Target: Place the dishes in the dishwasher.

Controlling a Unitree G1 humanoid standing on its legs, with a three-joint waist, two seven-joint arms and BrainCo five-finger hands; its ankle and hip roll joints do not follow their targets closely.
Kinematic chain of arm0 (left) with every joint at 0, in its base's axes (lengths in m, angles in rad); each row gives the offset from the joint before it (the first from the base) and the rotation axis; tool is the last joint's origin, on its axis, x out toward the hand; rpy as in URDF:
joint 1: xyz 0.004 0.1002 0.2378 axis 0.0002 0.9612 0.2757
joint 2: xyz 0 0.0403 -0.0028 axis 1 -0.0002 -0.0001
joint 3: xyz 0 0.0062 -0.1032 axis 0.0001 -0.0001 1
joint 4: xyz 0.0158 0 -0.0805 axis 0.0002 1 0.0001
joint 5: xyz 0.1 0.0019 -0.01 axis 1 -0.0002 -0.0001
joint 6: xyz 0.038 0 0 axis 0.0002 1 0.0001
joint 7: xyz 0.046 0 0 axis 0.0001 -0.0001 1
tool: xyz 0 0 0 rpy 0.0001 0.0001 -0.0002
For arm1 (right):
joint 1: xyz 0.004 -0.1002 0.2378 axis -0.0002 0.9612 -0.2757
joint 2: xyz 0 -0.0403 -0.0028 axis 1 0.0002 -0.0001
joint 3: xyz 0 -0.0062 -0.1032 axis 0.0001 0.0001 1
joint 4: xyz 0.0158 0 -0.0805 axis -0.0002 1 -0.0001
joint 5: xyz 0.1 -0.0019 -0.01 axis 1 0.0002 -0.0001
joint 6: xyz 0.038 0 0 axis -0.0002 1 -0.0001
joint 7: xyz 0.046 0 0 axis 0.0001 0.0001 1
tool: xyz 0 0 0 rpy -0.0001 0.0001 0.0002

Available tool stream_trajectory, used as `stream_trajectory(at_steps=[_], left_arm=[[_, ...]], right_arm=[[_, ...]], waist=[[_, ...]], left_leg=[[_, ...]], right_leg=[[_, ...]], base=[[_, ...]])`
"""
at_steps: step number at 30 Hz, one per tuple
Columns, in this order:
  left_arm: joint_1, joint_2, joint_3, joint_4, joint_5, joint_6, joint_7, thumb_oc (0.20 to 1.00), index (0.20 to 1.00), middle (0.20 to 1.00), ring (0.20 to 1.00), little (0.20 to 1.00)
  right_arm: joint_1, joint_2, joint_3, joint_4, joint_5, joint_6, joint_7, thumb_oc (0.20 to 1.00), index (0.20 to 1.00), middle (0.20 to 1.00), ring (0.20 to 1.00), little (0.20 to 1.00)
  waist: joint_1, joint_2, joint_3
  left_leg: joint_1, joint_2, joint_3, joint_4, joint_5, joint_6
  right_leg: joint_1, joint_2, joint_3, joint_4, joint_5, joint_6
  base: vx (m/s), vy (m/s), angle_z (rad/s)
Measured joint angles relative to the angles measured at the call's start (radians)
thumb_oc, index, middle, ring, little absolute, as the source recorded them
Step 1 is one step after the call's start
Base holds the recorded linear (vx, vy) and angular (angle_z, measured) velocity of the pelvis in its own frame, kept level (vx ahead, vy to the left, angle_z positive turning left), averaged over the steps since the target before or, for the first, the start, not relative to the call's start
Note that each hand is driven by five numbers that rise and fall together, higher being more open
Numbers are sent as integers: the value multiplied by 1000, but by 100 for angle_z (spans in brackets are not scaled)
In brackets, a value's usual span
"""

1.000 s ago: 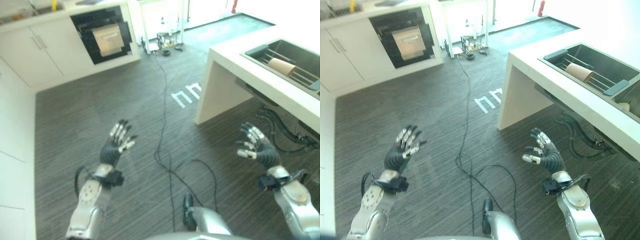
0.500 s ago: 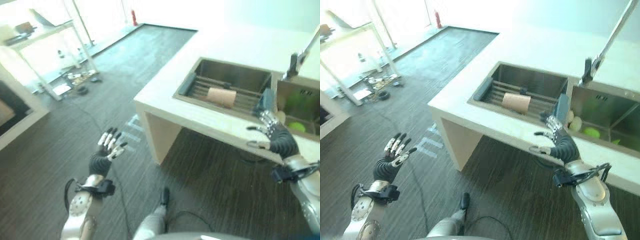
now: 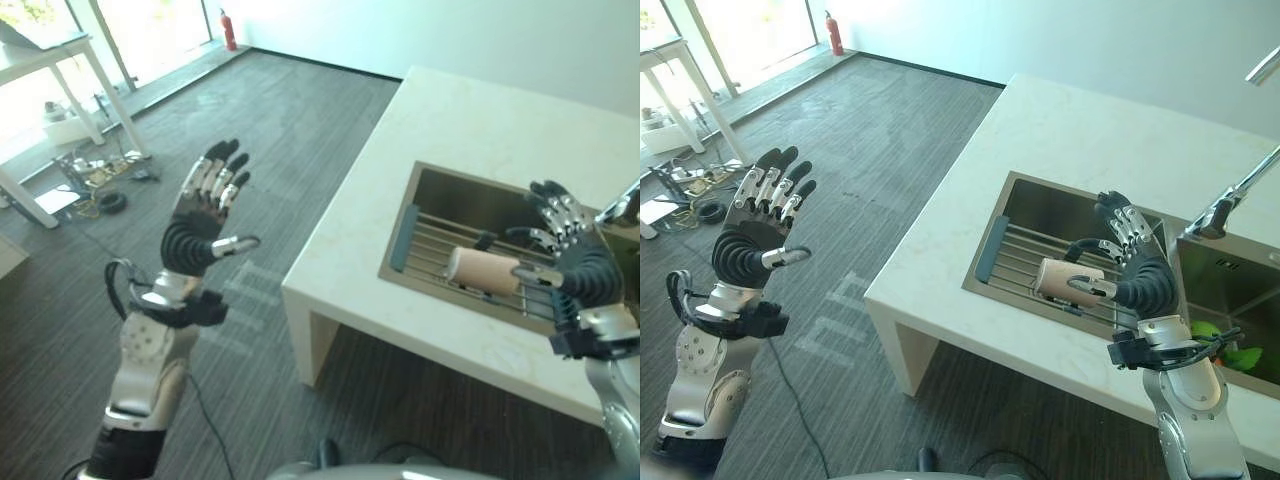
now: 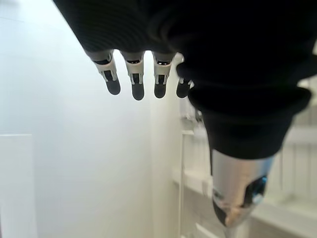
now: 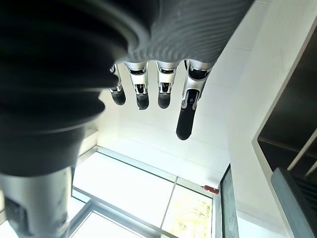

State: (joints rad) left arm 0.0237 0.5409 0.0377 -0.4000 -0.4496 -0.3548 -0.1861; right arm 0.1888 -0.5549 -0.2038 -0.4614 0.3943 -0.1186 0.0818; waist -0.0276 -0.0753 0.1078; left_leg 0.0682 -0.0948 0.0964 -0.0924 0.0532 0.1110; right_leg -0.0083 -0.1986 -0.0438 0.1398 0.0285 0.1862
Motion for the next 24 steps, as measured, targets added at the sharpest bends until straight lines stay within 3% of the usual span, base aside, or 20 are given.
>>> stream_trajectory(at_steps=[3, 4, 5, 7, 9, 11, 12, 15, 16, 17, 19, 20, 21, 23, 24], left_arm=[[6, 64, 2, -24, 49, -34, 5, 1000, 1000, 1000, 1000, 1000], [4, 63, 0, -23, 64, -36, 11, 1000, 1000, 1000, 1000, 1000], [9, 74, 0, -21, 78, -38, 23, 1000, 1000, 1000, 1000, 1000], [13, 81, -1, -12, 78, -35, 34, 1000, 1000, 1000, 1000, 1000], [11, 83, -1, 0, 80, -31, 47, 1000, 1000, 1000, 1000, 1000], [10, 107, 0, 13, 82, -23, 68, 1000, 1000, 1000, 1000, 1000], [25, 90, -1, 16, 84, -18, 75, 1000, 1000, 1000, 1000, 1000], [36, -14, -43, 18, 116, 21, 95, 1000, 1000, 1000, 1000, 1000], [41, -41, -39, 17, 111, 44, 104, 1000, 1000, 1000, 1000, 1000], [46, -71, -39, 20, 101, 64, 116, 1000, 1000, 1000, 1000, 1000], [49, -114, -40, 35, 64, 88, 127, 1000, 1000, 1000, 1000, 1000], [46, -122, -44, 64, 33, 92, 126, 1000, 1000, 1000, 1000, 1000], [58, -117, -43, 72, 15, 104, 128, 1000, 1000, 1000, 1000, 1000], [78, -109, -43, 70, -5, 109, 127, 1000, 1000, 1000, 1000, 1000], [86, -109, -46, 70, -5, 110, 118, 1000, 1000, 1000, 1000, 1000]], right_arm=[[-58, -1, 11, 48, 1, 1, 3, 1000, 1000, 1000, 1000, 1000], [-86, -1, 37, 80, 0, 3, 1, 1000, 1000, 1000, 1000, 1000], [-143, 0, 101, 103, 0, 16, 2, 1000, 1000, 1000, 1000, 1000], [-149, 18, 130, 100, 1, 19, 3, 1000, 1000, 1000, 1000, 1000], [-148, 53, 163, 99, 2, 26, 13, 1000, 1000, 1000, 1000, 1000], [-144, 64, 182, 100, 3, 27, 17, 1000, 1000, 1000, 1000, 1000], [-152, 55, 192, 112, 9, 24, 19, 1000, 1000, 1000, 1000, 1000], [-153, -25, 193, 141, 20, 43, 12, 1000, 1000, 1000, 1000, 1000], [-152, -63, 192, 141, 22, 50, 10, 1000, 1000, 1000, 1000, 1000], [-149, -85, 180, 136, 31, 53, 10, 1000, 1000, 1000, 1000, 1000], [-146, -73, 148, 127, 72, 58, 10, 1000, 1000, 1000, 1000, 1000], [-141, -62, 150, 129, 78, 60, 14, 1000, 1000, 1000, 1000, 1000], [-130, -37, 150, 125, 77, 67, 19, 1000, 1000, 1000, 1000, 1000], [-121, -35, 148, 108, 77, 69, 18, 1000, 1000, 1000, 1000, 1000], [-111, -29, 133, 94, 78, 67, 18, 1000, 1000, 1000, 1000, 1000]], waist=[[27, -9, -2], [35, 0, -2], [62, 10, -2], [54, 3, -5], [34, -16, -10], [27, -61, -13], [40, -57, -16], [28, 128, -10], [10, 160, -11], [-4, 168, -12], [-4, 158, -10], [-2, 138, -2], [10, 97, 12], [28, 69, 24], [27, 62, 28]], left_leg=[[1, 36, 78, 0, -10, -8], [1, 67, 112, 0, -12, -13], [2, 121, 186, 0, -13, -56], [4, 148, 208, 0, -7, -94], [4, 179, 217, -1, 3, -140], [9, 200, 222, -1, 23, -205], [23, 231, 242, -1, 23, -241], [35, 393, 157, -1, 33, -266], [42, 422, 155, 0, 42, -256], [50, 437, 163, 0, 60, -241], [52, 444, 179, 2, 123, -192], [12, 446, 170, 72, 144, -213], [-57, 445, 121, 198, 179, -254], [-140, 444, 43, 322, 213, -266], [-152, 427, 40, 302, 151, -278]], right_leg=[[13, -12, -70, -89, 20, -21], [20, -41, -148, -117, 24, -17], [24, -126, -253, -178, 77, 38], [36, -181, -245, -225, 129, 63], [42, -195, -235, -233, 157, 64], [41, -170, -240, -226, 194, 30], [38, -142, -265, -228, 104, 43], [46, 47, -263, -228, 68, -23], [62, 79, -268, -228, 44, -25], [72, 95, -273, -228, 33, -38], [74, 108, -270, -233, 20, -60], [68, 105, -269, -228, 8, -79], [67, 89, -259, -229, 4, -89], [75, 74, -243, -235, 3, -115], [75, 67, -252, -234, 1, -117]], base=[[-15, -227, -78], [-54, -477, -155], [-14, -416, -153], [32, -374, -94], [60, -340, -29], [105, -476, -25], [148, -520, -42], [213, -508, -39], [198, -445, -7], [154, -393, 1], [139, -360, -2], [94, -207, -4], [138, -58, -7], [150, 87, -4], [216, 343, 8]])
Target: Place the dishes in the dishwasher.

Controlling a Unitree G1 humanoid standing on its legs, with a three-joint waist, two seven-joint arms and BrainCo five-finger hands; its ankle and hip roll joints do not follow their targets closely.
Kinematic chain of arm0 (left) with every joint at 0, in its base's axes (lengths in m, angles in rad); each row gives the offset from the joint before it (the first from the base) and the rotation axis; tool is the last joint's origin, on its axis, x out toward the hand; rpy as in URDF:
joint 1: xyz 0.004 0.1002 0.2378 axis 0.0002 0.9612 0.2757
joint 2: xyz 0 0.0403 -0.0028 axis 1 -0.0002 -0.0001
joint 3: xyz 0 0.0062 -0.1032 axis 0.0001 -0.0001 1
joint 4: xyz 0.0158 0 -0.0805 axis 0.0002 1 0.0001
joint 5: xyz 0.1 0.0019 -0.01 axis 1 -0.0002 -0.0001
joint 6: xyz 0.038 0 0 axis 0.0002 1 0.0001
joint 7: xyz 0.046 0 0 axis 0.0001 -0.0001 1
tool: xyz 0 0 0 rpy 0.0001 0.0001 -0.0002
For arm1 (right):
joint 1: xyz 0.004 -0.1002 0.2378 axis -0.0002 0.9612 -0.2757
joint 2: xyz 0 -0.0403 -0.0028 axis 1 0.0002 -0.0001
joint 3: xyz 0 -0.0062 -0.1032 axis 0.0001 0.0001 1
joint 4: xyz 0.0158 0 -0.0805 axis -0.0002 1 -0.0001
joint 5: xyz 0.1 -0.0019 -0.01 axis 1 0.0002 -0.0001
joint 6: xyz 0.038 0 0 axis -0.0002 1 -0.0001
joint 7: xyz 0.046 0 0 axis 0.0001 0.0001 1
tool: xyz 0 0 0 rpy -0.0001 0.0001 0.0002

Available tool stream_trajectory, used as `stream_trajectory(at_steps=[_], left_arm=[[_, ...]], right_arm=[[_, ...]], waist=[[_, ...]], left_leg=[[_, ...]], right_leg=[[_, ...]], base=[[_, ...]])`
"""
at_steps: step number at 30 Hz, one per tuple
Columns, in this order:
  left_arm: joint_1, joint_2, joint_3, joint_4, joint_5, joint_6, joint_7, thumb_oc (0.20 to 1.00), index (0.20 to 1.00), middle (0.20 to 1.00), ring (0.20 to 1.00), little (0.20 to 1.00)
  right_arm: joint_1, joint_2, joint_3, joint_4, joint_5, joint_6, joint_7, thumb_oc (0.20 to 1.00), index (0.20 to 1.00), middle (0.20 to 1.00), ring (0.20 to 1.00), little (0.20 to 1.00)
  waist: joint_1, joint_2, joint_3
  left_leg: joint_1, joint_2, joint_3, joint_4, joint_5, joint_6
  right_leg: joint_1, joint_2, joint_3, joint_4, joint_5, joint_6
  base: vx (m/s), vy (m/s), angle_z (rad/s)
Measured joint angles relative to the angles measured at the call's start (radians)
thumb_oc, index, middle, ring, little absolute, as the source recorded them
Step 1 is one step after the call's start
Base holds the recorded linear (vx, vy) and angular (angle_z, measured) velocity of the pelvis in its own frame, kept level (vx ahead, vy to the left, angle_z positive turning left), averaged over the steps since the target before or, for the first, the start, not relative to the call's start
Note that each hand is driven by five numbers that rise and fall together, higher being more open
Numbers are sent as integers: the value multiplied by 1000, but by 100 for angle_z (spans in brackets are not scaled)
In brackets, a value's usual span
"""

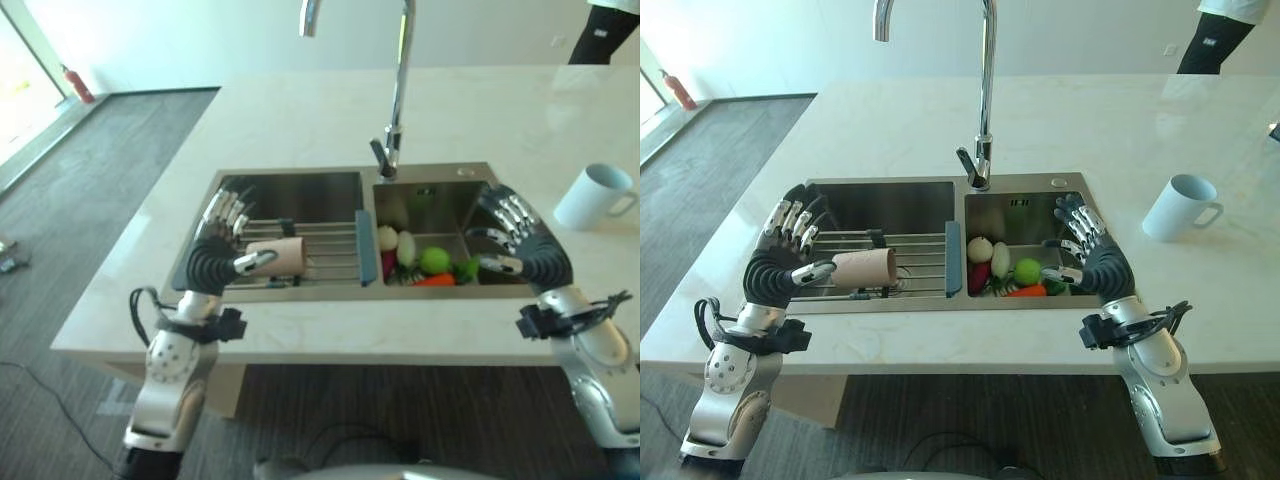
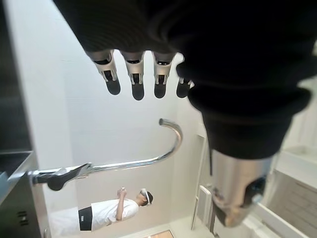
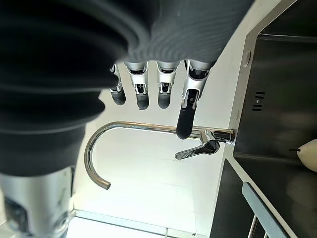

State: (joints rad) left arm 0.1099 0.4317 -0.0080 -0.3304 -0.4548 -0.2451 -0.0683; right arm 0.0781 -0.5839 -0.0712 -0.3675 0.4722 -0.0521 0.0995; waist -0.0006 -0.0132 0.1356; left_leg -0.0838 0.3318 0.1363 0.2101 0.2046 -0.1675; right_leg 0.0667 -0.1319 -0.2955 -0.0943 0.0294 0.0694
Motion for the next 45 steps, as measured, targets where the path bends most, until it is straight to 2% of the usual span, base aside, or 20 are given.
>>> stream_trajectory(at_steps=[1, 2, 4, 5, 6, 8, 10, 12, 14, 15, 17, 18, 20, 23, 25, 29, 34, 37, 40, 45], left_arm=[[-8, 1, 2, -3, 0, -2, -12, 1000, 1000, 1000, 1000, 1000], [-11, 4, 2, -2, 3, -6, -12, 1000, 1000, 1000, 1000, 1000], [-57, 7, -4, 7, 5, -38, -20, 1000, 1000, 1000, 1000, 1000], [-63, 14, -2, -2, 5, -67, -43, 1000, 1000, 1000, 1000, 1000], [-72, 23, 6, -16, 5, -73, -47, 1000, 1000, 1000, 1000, 1000], [-94, 85, 7, -26, 4, -72, -65, 1000, 1000, 1000, 1000, 1000], [-101, 136, 11, -27, 4, -70, -84, 1000, 1000, 1000, 1000, 1000], [-102, 144, 15, -33, 5, -60, -91, 1000, 1000, 1000, 1000, 1000], [-101, 145, 32, -41, 21, -58, -86, 1000, 1000, 1000, 1000, 1000], [-103, 150, 49, -54, 50, -57, -72, 1000, 1000, 1000, 1000, 1000], [-127, 191, 54, -63, 100, -58, -37, 1000, 1000, 1000, 1000, 1000], [-143, 198, 40, -58, 152, -49, -18, 1000, 1000, 1000, 1000, 1000], [-161, 206, 18, -62, 225, -31, 3, 1000, 1000, 1000, 1000, 1000], [-150, 238, -1, -54, 370, 51, 35, 1000, 1000, 1000, 1000, 1000], [-152, 317, 6, -26, 446, 97, 39, 1000, 1000, 1000, 1000, 1000], [-185, 311, -27, 34, 486, 193, 29, 1000, 1000, 1000, 1000, 1000], [-231, 306, -134, 115, 566, 305, -41, 1000, 1000, 1000, 1000, 1000], [-285, 307, -198, 158, 616, 368, -68, 1000, 1000, 1000, 1000, 1000], [-319, 307, -243, 292, 645, 440, -98, 1000, 1000, 1000, 1000, 1000], [-319, 273, -306, 344, 675, 481, -113, 1000, 1000, 1000, 1000, 1000]], right_arm=[[5, 3, -20, -3, -1, 1, 1, 1000, 1000, 1000, 1000, 1000], [7, 8, -23, -1, -3, 2, -8, 1000, 1000, 1000, 1000, 1000], [6, -14, -14, -2, -21, 10, -21, 1000, 1000, 1000, 1000, 1000], [9, -7, -18, -9, -21, 14, -30, 1000, 1000, 1000, 1000, 1000], [22, 23, -12, -17, -22, 18, -29, 1000, 1000, 1000, 1000, 1000], [49, 77, -25, -40, -21, 23, -34, 1000, 1000, 1000, 1000, 1000], [89, 131, -28, -82, -21, 23, -41, 1000, 1000, 1000, 1000, 1000], [93, 159, -26, -81, -21, 23, -40, 1000, 1000, 1000, 1000, 1000], [93, 169, -22, -80, -25, 23, -32, 1000, 1000, 1000, 1000, 1000], [87, 158, -14, -77, -36, 23, -25, 1000, 1000, 1000, 1000, 1000], [41, 144, -3, -67, -43, 21, -21, 1000, 1000, 1000, 1000, 1000], [2, 132, 4, -40, -45, 18, -22, 1000, 1000, 1000, 1000, 1000], [-20, 87, 14, -16, -60, 19, -32, 1000, 1000, 1000, 1000, 1000], [-71, -5, 24, -1, -59, 26, -33, 1000, 1000, 1000, 1000, 1000], [-77, -35, 19, -4, -58, 27, -33, 1000, 1000, 1000, 1000, 1000], [-75, -33, 20, 5, -57, 49, -41, 1000, 1000, 1000, 1000, 1000], [-71, -42, 20, 4, -57, 52, -38, 1000, 1000, 1000, 1000, 1000], [-72, -54, 22, 5, -57, 65, -19, 1000, 1000, 1000, 1000, 1000], [-73, -50, 24, 6, -57, 66, 2, 1000, 1000, 1000, 1000, 1000], [-73, -49, 24, 7, -57, 66, 24, 1000, 1000, 1000, 1000, 1000]], waist=[[-2, 39, 2], [-20, 61, 3], [-26, 88, 4], [-29, 91, -1], [-29, 44, 2], [-39, -26, 2], [-39, -35, 1], [-36, -39, 0], [-38, -38, 2], [-37, -41, 4], [-19, -76, 5], [-22, -82, 3], [-18, -64, 7], [-11, -22, 6], [-15, -19, 5], [-48, 28, -14], [-81, 74, -47], [-98, 71, -60], [-130, 61, -69], [-134, 36, -91]], left_leg=[[36, -35, 18, -171, -9, 5], [50, -41, 35, -247, -9, 6], [68, -48, 18, -296, -23, 24], [105, -95, -3, -298, -68, 9], [107, -150, 14, -301, -88, 29], [106, -224, 24, -295, -107, 62], [121, -245, 28, -296, -113, 93], [145, -262, 44, -296, -133, 117], [156, -263, 48, -296, -142, 129], [155, -260, 47, -296, -143, 131], [146, -259, 37, -296, -142, 125], [142, -253, 17, -297, -141, 112], [133, -229, -5, -297, -132, 93], [140, -189, -8, -297, -124, 69], [153, -173, 12, -297, -120, 56], [156, -139, 14, -303, -118, 45], [154, -131, 17, -304, -122, 38], [159, -137, 39, -304, -118, 44], [177, -141, 59, -304, -121, 45], [188, -140, 66, -304, -126, 43]], right_leg=[[7, -6, -7, 0, -1, 12], [17, -5, -23, 0, -4, 22], [40, -20, -24, 0, -9, 56], [56, -62, 0, 0, -5, 103], [53, -111, 15, 2, 0, 114], [48, -178, 14, 7, 51, 126], [44, -202, 12, 24, 121, 101], [22, -224, 9, 81, 173, 113], [-3, -234, 13, 120, 179, 119], [0, -222, 14, 86, 163, 137], [-3, -168, 26, -1, 165, 138], [1, -144, 64, 0, 145, 158], [9, -119, 92, 4, 133, 166], [14, -80, 93, 5, 110, 144], [17, -63, 90, 1, 60, 127], [17, -35, 91, 0, 29, 99], [13, -31, 98, 0, 17, 94], [11, -35, 118, 0, 22, 94], [14, -34, 126, 4, 34, 94], [15, -34, 145, 5, 35, 94]], base=[[222, 374, 22], [208, 482, 25], [158, 483, 4], [148, 509, -26], [168, 617, -19], [108, 423, 5], [54, 253, -3], [41, 158, -16], [6, 17, -3], [-30, -94, -4], [-24, -140, 13], [-18, -134, 44], [-16, -135, 37], [12, -118, -4], [18, -79, -28], [14, -49, -10], [3, 5, -1], [17, 36, -14], [41, 49, -15], [23, 2, -9]])
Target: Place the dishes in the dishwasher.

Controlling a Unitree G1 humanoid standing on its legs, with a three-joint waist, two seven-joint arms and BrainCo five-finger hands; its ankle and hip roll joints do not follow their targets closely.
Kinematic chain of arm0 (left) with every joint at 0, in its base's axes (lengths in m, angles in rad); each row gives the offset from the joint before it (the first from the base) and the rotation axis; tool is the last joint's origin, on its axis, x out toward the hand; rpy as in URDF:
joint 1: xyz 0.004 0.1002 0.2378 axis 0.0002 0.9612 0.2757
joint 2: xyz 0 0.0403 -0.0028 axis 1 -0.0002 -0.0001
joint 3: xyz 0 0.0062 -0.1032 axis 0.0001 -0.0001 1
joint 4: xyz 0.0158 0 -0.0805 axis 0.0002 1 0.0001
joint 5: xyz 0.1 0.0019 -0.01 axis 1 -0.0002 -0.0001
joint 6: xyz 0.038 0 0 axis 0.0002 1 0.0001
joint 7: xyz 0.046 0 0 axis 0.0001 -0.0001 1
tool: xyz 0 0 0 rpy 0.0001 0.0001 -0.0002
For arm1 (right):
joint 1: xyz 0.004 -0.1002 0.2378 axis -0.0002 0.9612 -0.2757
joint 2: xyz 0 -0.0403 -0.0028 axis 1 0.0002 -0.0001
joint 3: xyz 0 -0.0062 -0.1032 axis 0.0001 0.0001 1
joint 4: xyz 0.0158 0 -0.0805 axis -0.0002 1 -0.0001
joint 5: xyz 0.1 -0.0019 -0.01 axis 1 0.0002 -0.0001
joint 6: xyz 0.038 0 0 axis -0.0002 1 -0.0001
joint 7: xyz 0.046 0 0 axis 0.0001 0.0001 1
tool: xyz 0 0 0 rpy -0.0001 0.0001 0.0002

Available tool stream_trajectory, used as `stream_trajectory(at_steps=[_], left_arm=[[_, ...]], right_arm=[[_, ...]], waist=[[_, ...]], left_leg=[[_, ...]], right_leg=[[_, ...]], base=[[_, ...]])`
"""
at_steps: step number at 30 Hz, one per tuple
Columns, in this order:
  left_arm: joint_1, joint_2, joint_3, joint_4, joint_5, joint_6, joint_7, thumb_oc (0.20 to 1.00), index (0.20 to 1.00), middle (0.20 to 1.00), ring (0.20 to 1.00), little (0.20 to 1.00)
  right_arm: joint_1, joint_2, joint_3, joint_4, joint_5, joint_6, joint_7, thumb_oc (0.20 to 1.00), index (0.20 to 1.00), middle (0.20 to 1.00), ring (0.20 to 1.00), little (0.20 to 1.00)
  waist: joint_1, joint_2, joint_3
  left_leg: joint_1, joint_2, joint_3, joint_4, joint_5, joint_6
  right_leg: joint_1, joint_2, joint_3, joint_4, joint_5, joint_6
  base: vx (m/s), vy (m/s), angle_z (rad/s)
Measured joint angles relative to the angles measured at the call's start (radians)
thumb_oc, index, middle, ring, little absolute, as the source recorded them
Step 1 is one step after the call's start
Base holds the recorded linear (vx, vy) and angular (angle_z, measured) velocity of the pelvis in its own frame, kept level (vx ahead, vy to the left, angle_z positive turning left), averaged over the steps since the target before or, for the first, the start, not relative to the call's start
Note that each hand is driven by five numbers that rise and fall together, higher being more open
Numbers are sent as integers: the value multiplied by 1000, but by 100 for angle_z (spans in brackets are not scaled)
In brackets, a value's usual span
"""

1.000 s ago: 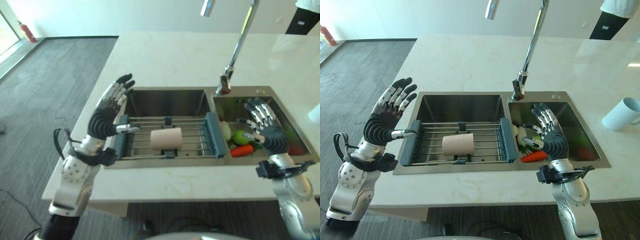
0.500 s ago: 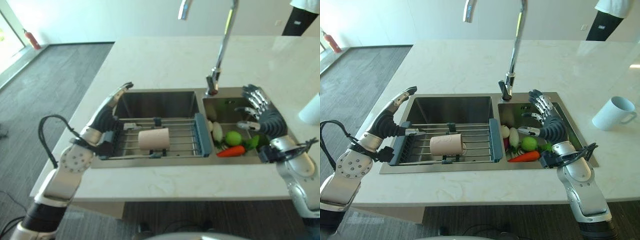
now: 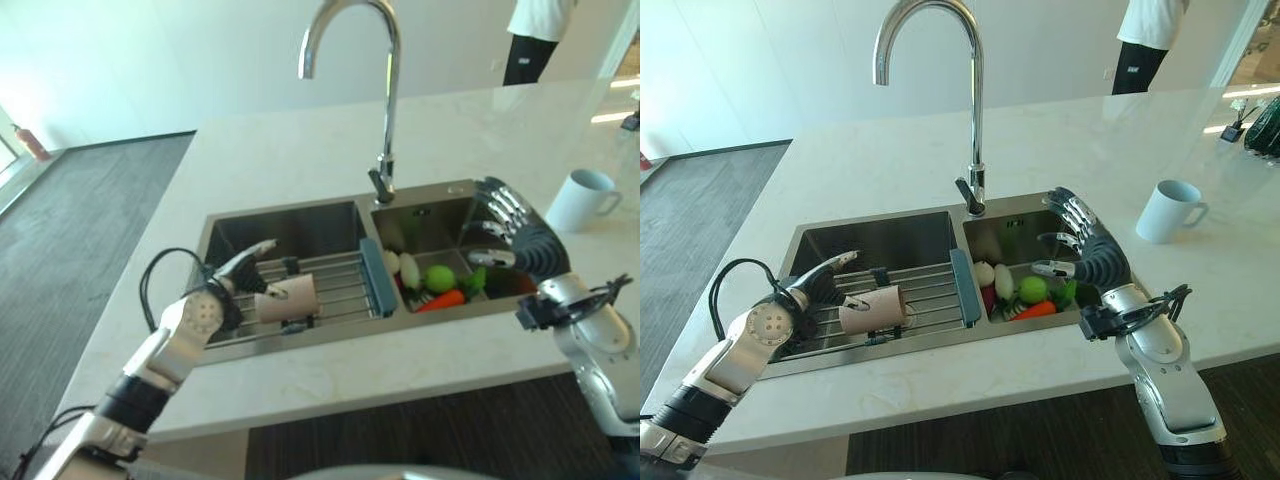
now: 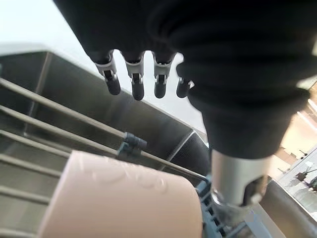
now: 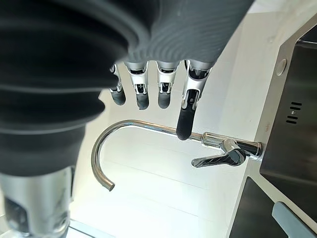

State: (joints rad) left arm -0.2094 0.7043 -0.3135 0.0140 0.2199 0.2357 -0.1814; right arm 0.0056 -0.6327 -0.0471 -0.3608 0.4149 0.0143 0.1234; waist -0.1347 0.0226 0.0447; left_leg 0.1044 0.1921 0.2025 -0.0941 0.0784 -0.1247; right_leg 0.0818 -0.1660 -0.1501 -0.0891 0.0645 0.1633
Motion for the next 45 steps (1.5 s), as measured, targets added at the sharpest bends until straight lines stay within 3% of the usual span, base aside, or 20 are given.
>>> stream_trajectory(at_steps=[5, 45], left_arm=[[1, 1, -1, 30, 41, 1, -9, 1000, 1000, 1000, 1000, 1000], [11, -29, -44, 173, 193, -2, -72, 1000, 1000, 1000, 1000, 1000]], right_arm=[[0, 1, 0, 0, -1, 0, 15, 1000, 1000, 1000, 1000, 1000], [1, 7, -1, 3, -2, 3, 66, 1000, 1000, 1000, 1000, 1000]], waist=[[0, -16, -13], [-10, -26, -26]], left_leg=[[0, 0, 2, 0, -2, 3], [6, 0, 48, 0, -4, 3]], right_leg=[[-1, -2, 3, -5, -1, -2], [-22, 0, 34, -5, 9, 5]], base=[[0, 0, 0], [16, 1, -2]])
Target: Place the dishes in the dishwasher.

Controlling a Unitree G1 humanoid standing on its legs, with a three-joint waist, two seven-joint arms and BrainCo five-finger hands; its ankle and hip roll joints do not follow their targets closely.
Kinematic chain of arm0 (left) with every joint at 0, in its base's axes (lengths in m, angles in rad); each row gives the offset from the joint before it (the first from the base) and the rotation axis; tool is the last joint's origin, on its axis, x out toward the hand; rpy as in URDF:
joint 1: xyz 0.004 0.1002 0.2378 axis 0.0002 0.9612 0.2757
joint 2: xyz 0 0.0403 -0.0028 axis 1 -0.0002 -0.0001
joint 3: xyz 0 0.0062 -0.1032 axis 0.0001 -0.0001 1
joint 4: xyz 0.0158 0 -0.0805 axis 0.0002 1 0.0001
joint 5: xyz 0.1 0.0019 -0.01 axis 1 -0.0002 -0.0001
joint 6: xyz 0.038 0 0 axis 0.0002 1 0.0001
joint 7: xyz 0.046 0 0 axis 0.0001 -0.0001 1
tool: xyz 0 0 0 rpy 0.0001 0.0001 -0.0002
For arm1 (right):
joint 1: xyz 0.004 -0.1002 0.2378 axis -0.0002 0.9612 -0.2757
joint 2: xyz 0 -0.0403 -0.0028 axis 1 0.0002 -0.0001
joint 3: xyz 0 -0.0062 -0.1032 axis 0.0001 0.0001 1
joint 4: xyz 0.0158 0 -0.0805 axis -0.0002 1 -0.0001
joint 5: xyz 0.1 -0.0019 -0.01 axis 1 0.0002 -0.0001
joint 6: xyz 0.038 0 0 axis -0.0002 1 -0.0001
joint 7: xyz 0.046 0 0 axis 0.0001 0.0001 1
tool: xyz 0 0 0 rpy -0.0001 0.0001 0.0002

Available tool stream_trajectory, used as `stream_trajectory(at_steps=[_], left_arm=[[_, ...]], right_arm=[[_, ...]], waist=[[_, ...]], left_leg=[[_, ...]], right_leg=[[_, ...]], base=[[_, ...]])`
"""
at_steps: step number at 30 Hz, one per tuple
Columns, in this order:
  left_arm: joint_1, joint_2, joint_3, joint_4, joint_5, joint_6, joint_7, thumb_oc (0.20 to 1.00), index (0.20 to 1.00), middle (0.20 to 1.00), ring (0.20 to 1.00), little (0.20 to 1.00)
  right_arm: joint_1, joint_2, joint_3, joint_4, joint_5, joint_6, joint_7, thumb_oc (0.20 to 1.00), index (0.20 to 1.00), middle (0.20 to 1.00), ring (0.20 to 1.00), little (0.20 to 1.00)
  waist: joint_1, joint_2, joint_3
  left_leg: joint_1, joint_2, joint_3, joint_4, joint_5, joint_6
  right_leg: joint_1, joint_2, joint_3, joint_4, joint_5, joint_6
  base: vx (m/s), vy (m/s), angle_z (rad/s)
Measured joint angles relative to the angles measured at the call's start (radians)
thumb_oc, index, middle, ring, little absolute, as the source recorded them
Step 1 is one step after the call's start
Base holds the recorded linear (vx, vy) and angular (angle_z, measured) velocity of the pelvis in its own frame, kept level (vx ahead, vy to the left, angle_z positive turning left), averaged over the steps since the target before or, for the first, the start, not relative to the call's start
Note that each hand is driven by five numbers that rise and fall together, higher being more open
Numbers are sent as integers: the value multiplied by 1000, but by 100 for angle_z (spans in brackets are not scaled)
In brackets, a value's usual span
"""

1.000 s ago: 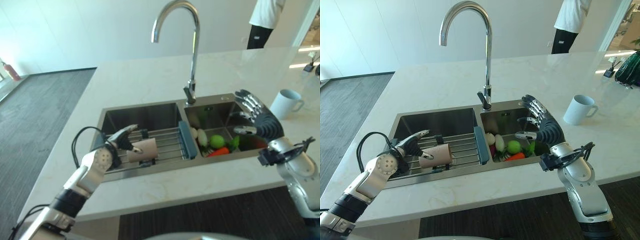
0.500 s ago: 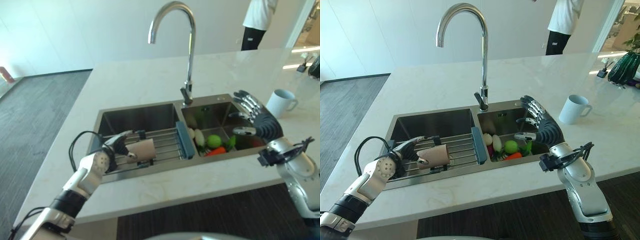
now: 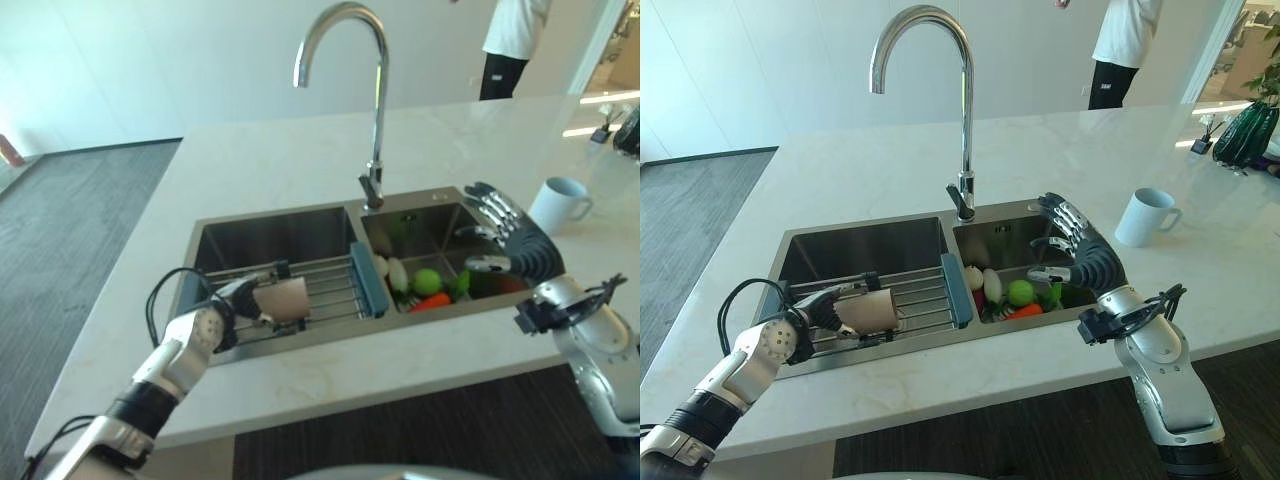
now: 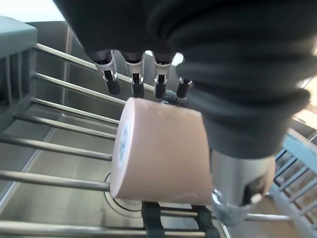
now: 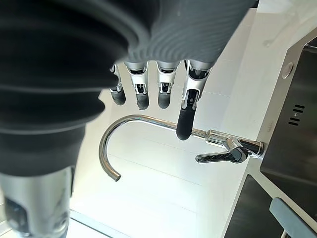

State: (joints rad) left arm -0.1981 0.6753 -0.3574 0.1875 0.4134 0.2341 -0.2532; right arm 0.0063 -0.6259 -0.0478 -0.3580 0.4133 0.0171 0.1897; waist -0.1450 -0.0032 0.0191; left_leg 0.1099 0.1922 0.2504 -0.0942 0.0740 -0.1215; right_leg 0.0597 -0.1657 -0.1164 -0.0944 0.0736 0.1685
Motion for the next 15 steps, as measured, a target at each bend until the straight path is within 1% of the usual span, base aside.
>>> stream_trajectory(at_steps=[3, 5, 10, 11, 12, 13, 15], left_arm=[[0, -8, -30, 37, 0, 1, 2, 1000, 1000, 1000, 1000, 1000], [0, -10, -32, 57, 1, 1, 5, 1000, 1000, 1000, 1000, 1000], [-2, -23, -35, 90, 12, 0, 37, 1000, 1000, 1000, 1000, 1000], [-3, -25, -35, 98, 36, 1, 45, 611, 611, 611, 611, 611], [-5, -30, -35, 112, 61, 0, 47, 253, 253, 253, 253, 253], [-11, -35, -35, 124, 81, 1, 52, 200, 200, 200, 200, 200], [-20, -35, -40, 130, 100, 2, 53, 200, 200, 200, 200, 200]], right_arm=[[0, 0, 0, 0, 0, 2, 3, 1000, 1000, 1000, 1000, 1000], [0, 0, 0, 0, 0, 15, 9, 1000, 1000, 1000, 1000, 1000], [0, 0, 0, 0, 0, 17, 14, 1000, 1000, 1000, 1000, 1000], [0, 0, 0, 0, 0, 17, 17, 1000, 1000, 1000, 1000, 1000], [0, 0, 0, 0, 1, 17, 20, 1000, 1000, 1000, 1000, 1000], [0, 0, 0, 0, 1, 17, 21, 1000, 1000, 1000, 1000, 1000], [0, 0, 0, 0, 1, 17, 22, 1000, 1000, 1000, 1000, 1000]], waist=[[-13, 0, 0], [-18, 0, 0], [-25, 0, -1], [-26, 0, -1], [-26, 1, -2], [-27, 1, -3], [-30, 2, -6]], left_leg=[[9, 0, 9, 0, -3, -1], [14, 0, 11, 0, -6, -2], [15, 0, 16, 0, -6, -2], [15, 0, 23, 0, -6, -2], [16, 0, 28, 0, -6, -2], [16, 0, 31, 0, -7, -1], [16, 0, 32, 0, -7, -1]], right_leg=[[1, 0, 14, 0, 1, 1], [1, 0, 22, 0, 0, 1], [-2, 1, 24, 0, 0, 2], [-2, 1, 24, 0, 0, 2], [-5, 1, 27, 0, 1, 1], [-7, 1, 29, 0, 1, 1], [-7, 1, 30, 0, 3, 3]], base=[[-16, -3, -10], [-31, -10, -12], [-17, -10, -2], [-32, -17, -5], [-36, -21, -8], [-33, -17, -8], [-37, -17, -3]])
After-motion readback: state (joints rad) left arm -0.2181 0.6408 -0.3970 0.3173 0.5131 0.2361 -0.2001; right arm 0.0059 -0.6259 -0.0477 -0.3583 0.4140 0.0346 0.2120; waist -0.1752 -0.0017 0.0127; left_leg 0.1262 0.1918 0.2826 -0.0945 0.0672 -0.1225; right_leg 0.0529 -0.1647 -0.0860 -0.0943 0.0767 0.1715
